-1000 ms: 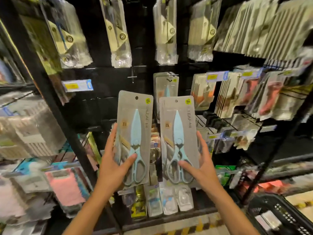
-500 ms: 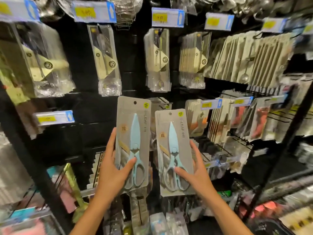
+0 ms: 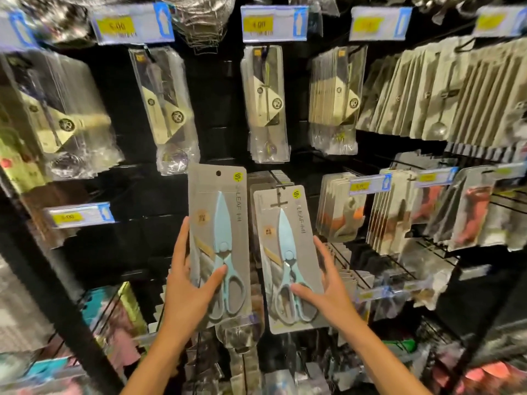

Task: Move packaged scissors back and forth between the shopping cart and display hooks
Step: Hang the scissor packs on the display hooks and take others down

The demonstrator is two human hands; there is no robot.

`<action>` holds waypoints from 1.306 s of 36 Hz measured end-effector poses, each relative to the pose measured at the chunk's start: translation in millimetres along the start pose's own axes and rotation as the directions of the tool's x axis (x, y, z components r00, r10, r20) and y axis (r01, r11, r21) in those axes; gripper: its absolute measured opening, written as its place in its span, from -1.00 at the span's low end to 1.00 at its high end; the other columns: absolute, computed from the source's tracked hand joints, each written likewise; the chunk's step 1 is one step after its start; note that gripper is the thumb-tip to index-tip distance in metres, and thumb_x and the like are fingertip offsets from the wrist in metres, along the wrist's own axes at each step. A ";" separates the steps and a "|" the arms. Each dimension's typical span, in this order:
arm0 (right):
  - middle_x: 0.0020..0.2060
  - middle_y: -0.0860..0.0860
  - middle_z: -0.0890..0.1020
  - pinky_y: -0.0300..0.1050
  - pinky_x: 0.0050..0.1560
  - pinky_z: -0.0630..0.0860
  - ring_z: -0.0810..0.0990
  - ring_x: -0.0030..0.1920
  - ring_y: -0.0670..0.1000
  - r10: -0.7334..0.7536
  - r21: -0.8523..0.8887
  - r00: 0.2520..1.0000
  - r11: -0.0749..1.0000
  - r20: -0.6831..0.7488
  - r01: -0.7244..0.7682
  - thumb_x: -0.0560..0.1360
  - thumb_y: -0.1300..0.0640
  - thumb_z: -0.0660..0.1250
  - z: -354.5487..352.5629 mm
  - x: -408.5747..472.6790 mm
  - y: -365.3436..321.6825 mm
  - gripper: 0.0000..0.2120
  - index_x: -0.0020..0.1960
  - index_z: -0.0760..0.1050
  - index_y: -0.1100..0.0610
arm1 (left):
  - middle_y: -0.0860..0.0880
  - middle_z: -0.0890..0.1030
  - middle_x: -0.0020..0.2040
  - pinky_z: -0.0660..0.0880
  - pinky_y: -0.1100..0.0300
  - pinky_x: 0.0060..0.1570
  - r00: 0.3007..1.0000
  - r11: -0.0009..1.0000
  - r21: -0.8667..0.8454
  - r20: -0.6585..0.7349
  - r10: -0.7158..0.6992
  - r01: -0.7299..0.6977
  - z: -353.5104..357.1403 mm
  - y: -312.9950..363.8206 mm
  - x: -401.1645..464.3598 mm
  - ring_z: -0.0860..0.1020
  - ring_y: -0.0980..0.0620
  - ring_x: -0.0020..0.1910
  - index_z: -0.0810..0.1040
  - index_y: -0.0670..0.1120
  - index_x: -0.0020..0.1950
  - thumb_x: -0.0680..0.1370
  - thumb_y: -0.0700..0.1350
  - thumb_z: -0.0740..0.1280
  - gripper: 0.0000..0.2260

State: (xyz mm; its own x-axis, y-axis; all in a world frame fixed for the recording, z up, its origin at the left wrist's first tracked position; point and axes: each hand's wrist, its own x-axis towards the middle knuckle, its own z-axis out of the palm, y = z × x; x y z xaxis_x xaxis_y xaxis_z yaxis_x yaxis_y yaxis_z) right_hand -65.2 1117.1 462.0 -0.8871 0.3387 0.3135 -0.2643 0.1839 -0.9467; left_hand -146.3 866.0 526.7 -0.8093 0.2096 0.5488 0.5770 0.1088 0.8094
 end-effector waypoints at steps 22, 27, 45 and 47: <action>0.44 -0.04 0.49 0.23 0.08 0.64 0.67 0.13 0.09 -0.010 -0.438 1.000 0.899 0.006 0.012 0.56 -0.10 0.40 8.7 57.1 32.3 -0.02 0.49 -0.37 -0.46 | 0.29 0.25 0.57 0.38 -0.23 0.43 0.999 0.999 -0.027 -0.011 -0.042 0.042 9.3 5.8 3.4 0.37 0.03 0.51 0.07 0.45 0.55 0.45 -0.16 0.55 -0.06; 0.35 0.02 0.57 0.24 0.03 0.64 0.67 0.11 0.12 0.028 -0.537 0.999 0.843 -0.020 -0.034 0.56 -0.14 0.37 17.9 78.8 47.7 0.01 0.47 -0.47 -0.43 | 0.31 0.26 0.56 0.40 -0.23 0.42 0.998 0.999 -0.034 -0.043 -0.035 0.033 2.7 11.0 4.3 0.38 0.06 0.51 0.09 0.42 0.56 0.43 -0.14 0.55 -0.07; 0.55 -0.09 0.27 -0.03 0.48 0.31 0.25 0.54 -0.03 -0.078 -0.399 0.988 0.917 -0.135 0.018 0.60 0.02 0.37 41.3 68.3 61.7 -0.25 0.63 0.01 -0.13 | 0.31 0.27 0.55 0.47 -0.04 0.39 0.998 0.997 -0.071 -0.060 0.002 -0.007 -6.0 12.7 10.4 0.41 0.17 0.47 0.09 0.31 0.60 0.46 -0.25 0.52 -0.08; 0.50 -0.13 0.35 -0.03 0.48 0.36 0.35 0.48 -0.12 -0.049 -0.278 0.994 0.960 -0.101 0.019 0.60 0.00 0.37 47.7 55.3 52.9 -0.31 0.61 0.09 -0.13 | 0.26 0.28 0.56 0.49 -0.07 0.37 0.998 0.997 -0.077 -0.057 0.001 -0.006 -5.1 10.5 11.3 0.42 0.13 0.47 0.09 0.32 0.60 0.46 -0.24 0.52 -0.08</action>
State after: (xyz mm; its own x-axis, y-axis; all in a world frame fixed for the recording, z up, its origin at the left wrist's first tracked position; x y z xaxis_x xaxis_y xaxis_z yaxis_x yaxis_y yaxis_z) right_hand -146.3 1101.6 425.8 -0.8302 0.4209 0.3654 -0.1655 0.4398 -0.8827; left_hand -150.0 864.5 542.5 -0.8136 0.1539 0.5607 0.5713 0.0324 0.8201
